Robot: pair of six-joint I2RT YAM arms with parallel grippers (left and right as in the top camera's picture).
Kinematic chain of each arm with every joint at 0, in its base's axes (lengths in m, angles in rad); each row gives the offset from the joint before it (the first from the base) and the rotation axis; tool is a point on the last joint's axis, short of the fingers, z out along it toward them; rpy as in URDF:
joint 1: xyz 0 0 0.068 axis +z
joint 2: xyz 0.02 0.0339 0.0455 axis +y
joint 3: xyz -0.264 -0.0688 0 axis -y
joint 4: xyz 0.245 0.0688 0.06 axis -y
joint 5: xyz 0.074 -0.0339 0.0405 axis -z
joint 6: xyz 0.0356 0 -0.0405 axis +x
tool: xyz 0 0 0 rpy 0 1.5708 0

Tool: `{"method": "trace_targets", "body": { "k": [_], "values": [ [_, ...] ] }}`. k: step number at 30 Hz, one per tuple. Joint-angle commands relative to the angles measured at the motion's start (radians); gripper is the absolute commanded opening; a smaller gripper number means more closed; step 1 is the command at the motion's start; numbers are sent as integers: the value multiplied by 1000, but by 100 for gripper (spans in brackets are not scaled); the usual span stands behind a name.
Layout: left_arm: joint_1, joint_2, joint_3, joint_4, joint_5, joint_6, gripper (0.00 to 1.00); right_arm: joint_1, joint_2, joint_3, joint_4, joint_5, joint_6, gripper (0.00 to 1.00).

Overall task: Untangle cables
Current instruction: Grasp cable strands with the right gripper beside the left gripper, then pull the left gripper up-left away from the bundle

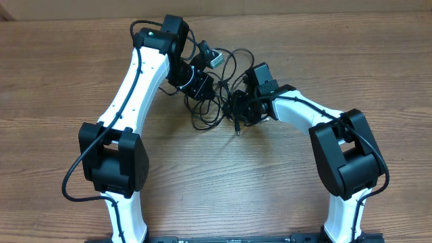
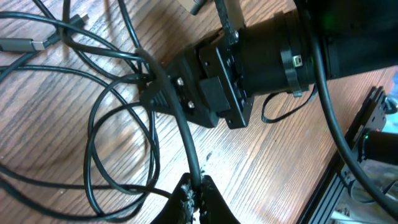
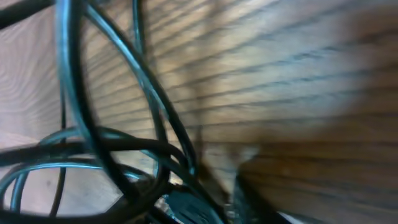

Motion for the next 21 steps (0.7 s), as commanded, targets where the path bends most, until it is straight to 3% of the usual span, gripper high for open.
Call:
{"method": "trace_targets", "body": {
  "k": [1, 4, 10, 18, 21],
  "values": [
    [15, -46, 34, -6, 34, -70, 4, -4, 25, -8, -22, 95, 40, 27],
    [38, -80, 57, -7, 34, -127, 4, -4, 25, -8, -23, 95, 41, 16],
    [104, -177, 106, 6, 34, -243, 4, -7, 25, -7, -42, 96, 41, 4],
    [229, -298, 109, 51, 34, -473, 4, -49, 25, -7, -67, 83, 42, 4],
    [279, -323, 109, 58, 87, -494, 4, -74, 25, -7, -86, 67, 42, 4]
  ]
}}
